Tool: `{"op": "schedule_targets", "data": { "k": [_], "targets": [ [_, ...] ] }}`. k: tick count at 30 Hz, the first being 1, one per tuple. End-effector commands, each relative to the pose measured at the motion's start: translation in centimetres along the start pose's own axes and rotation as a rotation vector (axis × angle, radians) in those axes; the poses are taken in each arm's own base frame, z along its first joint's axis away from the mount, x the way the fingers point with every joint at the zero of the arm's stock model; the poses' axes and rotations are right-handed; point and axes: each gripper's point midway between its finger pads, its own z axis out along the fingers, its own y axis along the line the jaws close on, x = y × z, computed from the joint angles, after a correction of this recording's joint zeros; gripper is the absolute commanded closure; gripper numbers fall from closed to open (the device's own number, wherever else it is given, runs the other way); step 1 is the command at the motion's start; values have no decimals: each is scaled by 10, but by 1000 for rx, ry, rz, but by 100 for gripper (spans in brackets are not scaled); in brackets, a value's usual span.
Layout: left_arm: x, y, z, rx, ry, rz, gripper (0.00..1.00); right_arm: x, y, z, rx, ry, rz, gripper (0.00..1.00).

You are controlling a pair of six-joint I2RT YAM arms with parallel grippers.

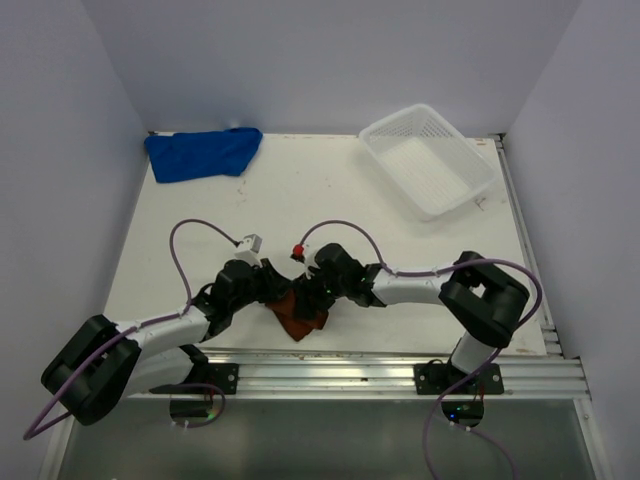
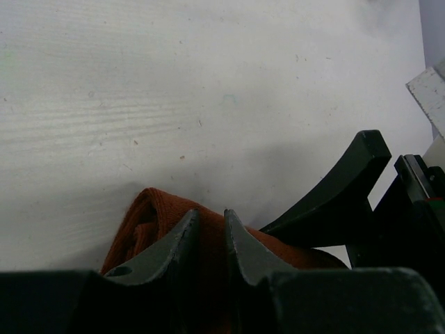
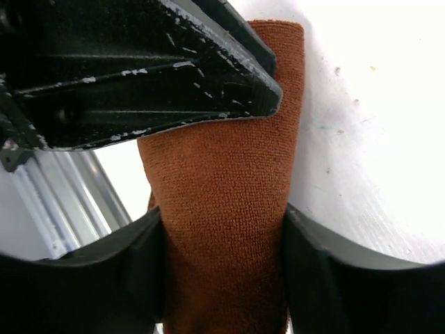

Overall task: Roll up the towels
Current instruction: Roll the towel

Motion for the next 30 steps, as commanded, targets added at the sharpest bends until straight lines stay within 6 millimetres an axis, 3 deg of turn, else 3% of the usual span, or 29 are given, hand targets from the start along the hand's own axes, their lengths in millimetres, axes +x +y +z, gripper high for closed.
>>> {"op": "schedule_targets", "data": {
  "k": [1,6,7,9,12,15,22,30],
  "targets": [
    [7,13,-2,-49,24,21,75,-14,5,-5,27,-47,-70,43],
    [-15,0,-2,-49,-10,27,71,-15,-9,-13,216,-75,-167,50],
    [-17,-1,-4,-51,-6,24,71,-8,-3,-12,245,-63,-207,51],
    [-32,-12,-7,-26,-37,22,68,-14,-10,-17,368,-104,-260,52],
    [-45,-22,-11,-14,-61,26,66,-11,-6,-16,460,-125,-325,50],
    [-49,-27,-13,0,-65,20,65,-14,-9,-18,582,-167,-384,49],
    [-36,-37,-13,70,-21,-53,65,-10,-12,-18,757,-163,-474,47],
    [-14,-25,-13,76,12,-92,66,-9,-5,-14,811,-163,-502,40]
  ]
}}
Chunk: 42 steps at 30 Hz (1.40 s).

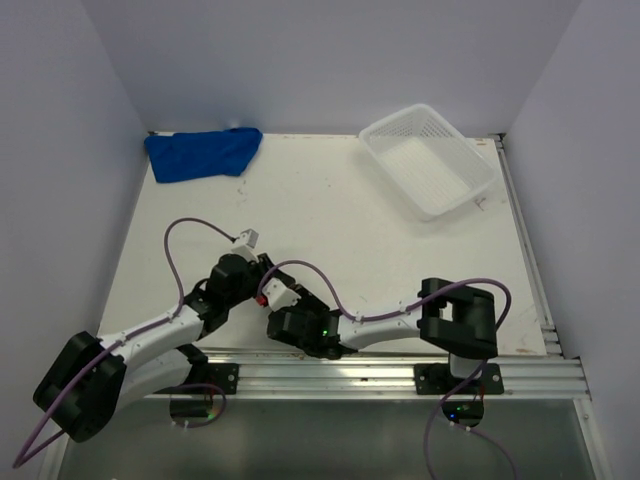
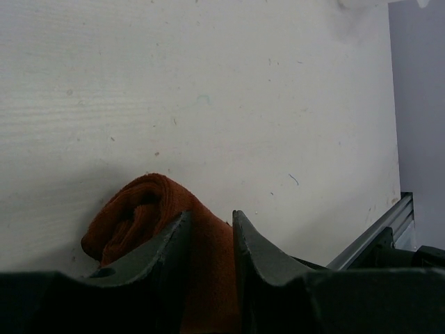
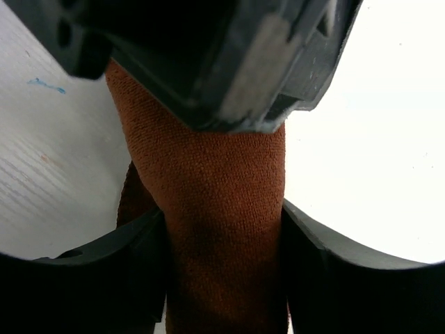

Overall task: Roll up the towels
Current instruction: Roll the towel, then place the rolled towel into the container

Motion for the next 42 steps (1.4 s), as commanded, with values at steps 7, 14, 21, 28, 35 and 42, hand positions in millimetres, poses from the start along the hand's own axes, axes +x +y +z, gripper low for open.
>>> {"op": "schedule_targets", "data": {
  "k": [7,14,21,28,35,42],
  "targets": [
    [24,21,7,-23,57,-31,66,-5,4,-9,-38,1,36,24],
    [22,24,4,-40,43,-13,67,-19,23,-22,-232,-7,109,16],
    [20,27,0,-51,24,-5,67,-26,11,-15,-367,12,269,13],
    [25,33,1,-70,42,0,67,-19,23,-5,-477,51,319,14],
    [26,36,-1,-78,39,7,67,-10,38,1,-539,83,334,28],
    [25,39,-2,-95,40,23,67,10,35,9,-491,137,292,50]
  ]
}}
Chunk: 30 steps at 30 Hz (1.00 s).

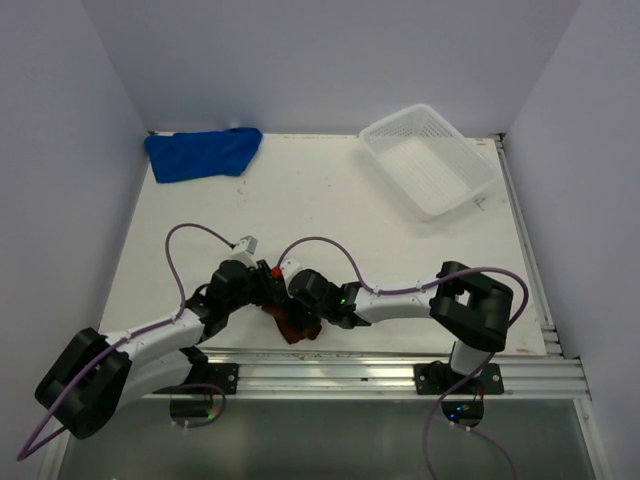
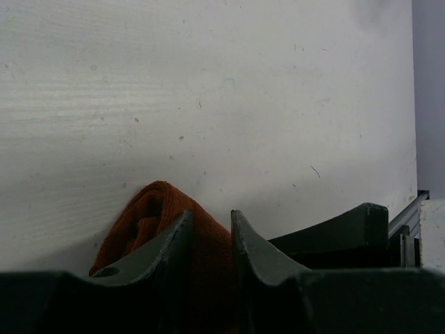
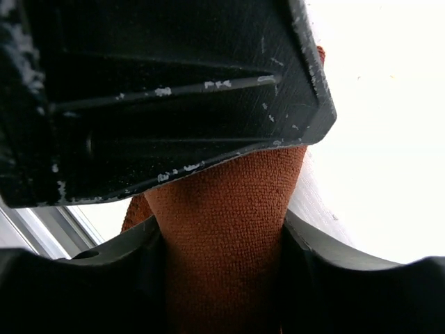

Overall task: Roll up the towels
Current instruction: Place the rolled towel into the container

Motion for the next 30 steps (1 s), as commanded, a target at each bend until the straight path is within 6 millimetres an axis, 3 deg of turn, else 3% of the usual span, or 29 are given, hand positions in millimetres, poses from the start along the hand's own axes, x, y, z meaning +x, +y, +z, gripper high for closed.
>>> {"op": "schedule_targets", "data": {
  "k": [1,4,8,11,15,16,18,22,25,30],
  "targets": [
    [8,19,-3,-66,18,28,67,7,-4,4,18,17,-6,51],
    [2,16,-4,-68,-2,29,67,14,-8,2,38,30,-13,59],
    [-13,11,-3,-85,-30,58,66,8,-11,-7,82,6,-36,72],
    [-31,8,-4,-121,-55,106,66,8,-14,-14,136,9,-87,76],
    [-82,7,-16,-219,-190,161,66,8,-28,-24,265,12,-156,83],
    [-81,15,-21,-254,-170,172,66,8,-30,-25,269,6,-153,85],
    [-103,12,-28,-262,-220,162,65,12,-34,-27,282,-2,-137,87],
    [-126,13,-36,-302,-253,172,63,14,-45,-30,340,-6,-128,95],
    [-140,12,-41,-316,-273,179,62,14,-56,-32,392,0,-123,95],
    [-166,-13,-58,-236,-368,200,60,2,-81,-40,463,-26,-61,99]
  ]
}}
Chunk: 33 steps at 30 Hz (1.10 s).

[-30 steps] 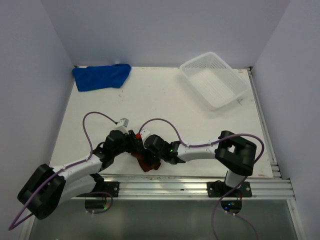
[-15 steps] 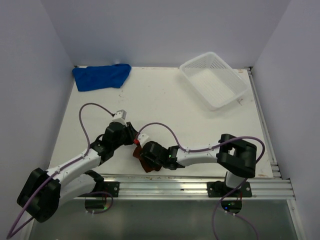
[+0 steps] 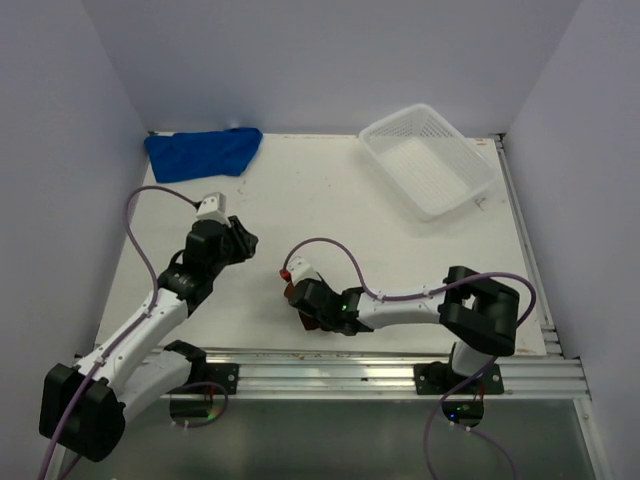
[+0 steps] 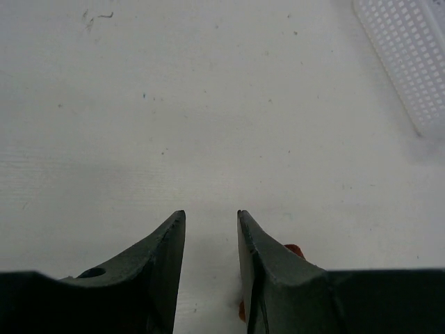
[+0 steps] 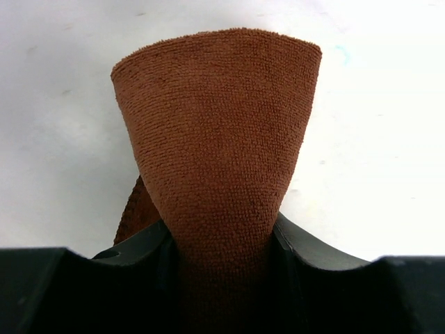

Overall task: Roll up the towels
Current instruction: Place the rolled towel into the container

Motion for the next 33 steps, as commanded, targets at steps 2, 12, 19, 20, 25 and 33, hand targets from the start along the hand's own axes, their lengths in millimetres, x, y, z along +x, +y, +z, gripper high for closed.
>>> {"op": "schedule_targets", "data": {
  "k": [2,12,19,20,25,33],
  "targets": [
    [-50,-23,-22,72,-137,48,59,-11,-50,-3,126,-1,83,100],
    [-114,-40,-41,25,-227,150,54,-91,-124,-8,181,-81,208,100],
    [-128,-50,-37,53,-253,241,53,-151,-222,-17,292,-147,330,100],
    [-123,-48,-34,52,-245,244,53,-157,-231,-17,287,-154,344,100],
    [-103,-40,-17,51,-201,274,52,-192,-312,-32,388,-223,441,100],
    [-80,-49,-1,130,-131,302,51,-217,-402,-29,580,-262,493,100]
  ]
}}
